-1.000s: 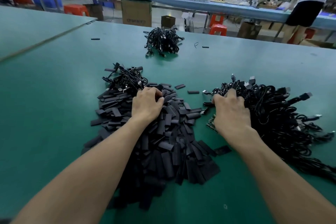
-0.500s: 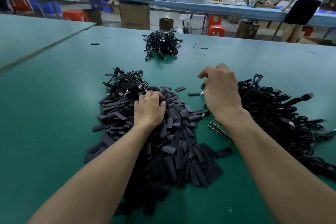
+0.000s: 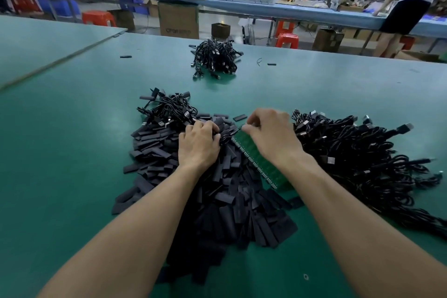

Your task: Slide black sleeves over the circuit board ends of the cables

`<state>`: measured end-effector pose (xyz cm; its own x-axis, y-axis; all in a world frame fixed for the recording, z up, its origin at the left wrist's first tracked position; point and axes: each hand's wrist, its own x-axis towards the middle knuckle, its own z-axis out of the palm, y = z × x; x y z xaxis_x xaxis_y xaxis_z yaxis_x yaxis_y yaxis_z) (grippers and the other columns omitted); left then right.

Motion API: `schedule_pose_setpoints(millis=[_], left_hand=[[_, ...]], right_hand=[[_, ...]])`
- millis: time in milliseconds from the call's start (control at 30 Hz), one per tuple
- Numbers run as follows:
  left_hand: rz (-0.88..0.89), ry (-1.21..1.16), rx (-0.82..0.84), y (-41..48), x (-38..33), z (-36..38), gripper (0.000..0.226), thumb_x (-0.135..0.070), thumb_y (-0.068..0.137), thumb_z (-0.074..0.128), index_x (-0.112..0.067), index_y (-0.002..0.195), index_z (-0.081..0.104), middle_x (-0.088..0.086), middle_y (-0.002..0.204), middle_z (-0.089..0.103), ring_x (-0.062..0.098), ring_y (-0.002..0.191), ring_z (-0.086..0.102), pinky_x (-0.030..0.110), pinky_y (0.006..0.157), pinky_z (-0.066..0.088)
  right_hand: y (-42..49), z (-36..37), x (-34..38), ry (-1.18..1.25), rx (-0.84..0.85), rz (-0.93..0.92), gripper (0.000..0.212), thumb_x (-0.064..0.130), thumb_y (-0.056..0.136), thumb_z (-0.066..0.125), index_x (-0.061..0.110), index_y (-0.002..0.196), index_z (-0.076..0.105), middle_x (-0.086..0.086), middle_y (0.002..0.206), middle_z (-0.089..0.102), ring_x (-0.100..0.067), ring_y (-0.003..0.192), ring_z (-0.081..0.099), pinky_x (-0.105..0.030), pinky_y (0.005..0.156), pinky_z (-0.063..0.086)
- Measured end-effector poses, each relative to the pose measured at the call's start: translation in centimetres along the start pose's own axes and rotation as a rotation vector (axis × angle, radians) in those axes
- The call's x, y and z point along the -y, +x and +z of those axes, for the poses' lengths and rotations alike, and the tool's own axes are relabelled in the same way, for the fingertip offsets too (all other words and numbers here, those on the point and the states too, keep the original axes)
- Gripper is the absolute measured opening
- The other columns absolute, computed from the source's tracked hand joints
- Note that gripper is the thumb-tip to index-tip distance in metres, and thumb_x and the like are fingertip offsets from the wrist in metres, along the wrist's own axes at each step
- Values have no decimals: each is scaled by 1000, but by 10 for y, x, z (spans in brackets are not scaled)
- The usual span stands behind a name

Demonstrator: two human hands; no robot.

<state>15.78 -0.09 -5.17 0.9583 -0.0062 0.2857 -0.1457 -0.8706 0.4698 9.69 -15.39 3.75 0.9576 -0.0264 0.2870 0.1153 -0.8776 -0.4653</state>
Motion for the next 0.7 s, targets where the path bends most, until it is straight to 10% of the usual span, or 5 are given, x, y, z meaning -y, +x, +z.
schedule_pose_setpoints(millis=[300, 700], left_hand=[[-12, -6, -1, 0, -1, 0, 22, -38, 99, 50, -30, 116, 60, 0, 126, 58, 25, 121, 48, 41, 101, 34], [-10, -6, -4, 0, -1, 1, 21, -37, 98, 50, -30, 115, 60, 0, 124, 58, 26, 118, 48, 41, 99, 34]], right_hand=[[-35, 18, 10, -447, 390, 27, 66, 35, 87, 65, 19, 143, 34, -14, 133, 44, -37, 118, 54, -44, 93, 42], [-10, 1, 28, -207, 174, 20, 52, 47, 94, 46, 14, 131, 31, -13, 115, 55, -36, 101, 57, -49, 90, 46]])
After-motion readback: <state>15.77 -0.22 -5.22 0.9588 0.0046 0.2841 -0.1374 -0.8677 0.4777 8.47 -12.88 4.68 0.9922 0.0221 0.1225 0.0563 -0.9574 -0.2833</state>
